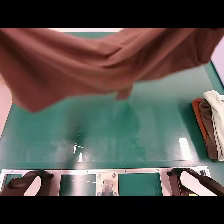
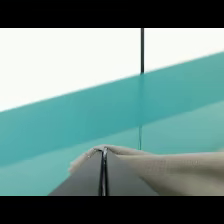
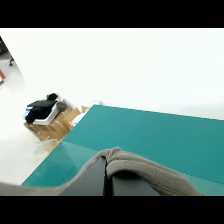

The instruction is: Fold the shirts.

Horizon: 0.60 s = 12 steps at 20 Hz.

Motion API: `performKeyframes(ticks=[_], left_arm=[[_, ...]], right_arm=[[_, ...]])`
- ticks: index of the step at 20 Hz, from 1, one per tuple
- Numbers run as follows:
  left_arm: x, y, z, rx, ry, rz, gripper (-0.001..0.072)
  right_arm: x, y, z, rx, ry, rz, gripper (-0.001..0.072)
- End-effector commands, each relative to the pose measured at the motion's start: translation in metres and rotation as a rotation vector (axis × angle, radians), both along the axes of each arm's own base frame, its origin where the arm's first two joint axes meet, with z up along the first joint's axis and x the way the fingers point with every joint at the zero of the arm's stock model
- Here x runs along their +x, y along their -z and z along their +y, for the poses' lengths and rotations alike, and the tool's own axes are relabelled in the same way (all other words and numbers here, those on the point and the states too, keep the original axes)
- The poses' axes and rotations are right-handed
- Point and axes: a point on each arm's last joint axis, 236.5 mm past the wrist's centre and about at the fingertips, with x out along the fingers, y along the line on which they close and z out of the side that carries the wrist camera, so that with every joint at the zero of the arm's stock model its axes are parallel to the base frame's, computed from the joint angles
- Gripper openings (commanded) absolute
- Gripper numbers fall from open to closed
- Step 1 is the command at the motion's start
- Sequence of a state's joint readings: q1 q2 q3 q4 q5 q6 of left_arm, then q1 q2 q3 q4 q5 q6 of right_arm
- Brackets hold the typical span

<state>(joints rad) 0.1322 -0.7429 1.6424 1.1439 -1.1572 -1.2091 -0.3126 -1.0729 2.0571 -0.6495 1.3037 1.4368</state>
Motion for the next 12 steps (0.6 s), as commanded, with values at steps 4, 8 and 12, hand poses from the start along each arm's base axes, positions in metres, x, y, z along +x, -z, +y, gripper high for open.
performKeyframes(ticks=[4,8,12], left_arm=[[0.039,0.12,0.001,-0.042,0.029,0.413,0.0019],[0.071,0.289,-0.009,-0.157,0.075,0.81,0.002],[0.105,0.434,-0.013,-0.318,0.016,0.929,0.002]], right_arm=[[0.05,0.101,-0.002,0.039,-0.045,0.249,0.0022],[0.095,0.265,0.025,0.096,-0.113,0.577,0.0022],[0.131,0.427,0.026,0.158,-0.009,0.836,0.0022]])
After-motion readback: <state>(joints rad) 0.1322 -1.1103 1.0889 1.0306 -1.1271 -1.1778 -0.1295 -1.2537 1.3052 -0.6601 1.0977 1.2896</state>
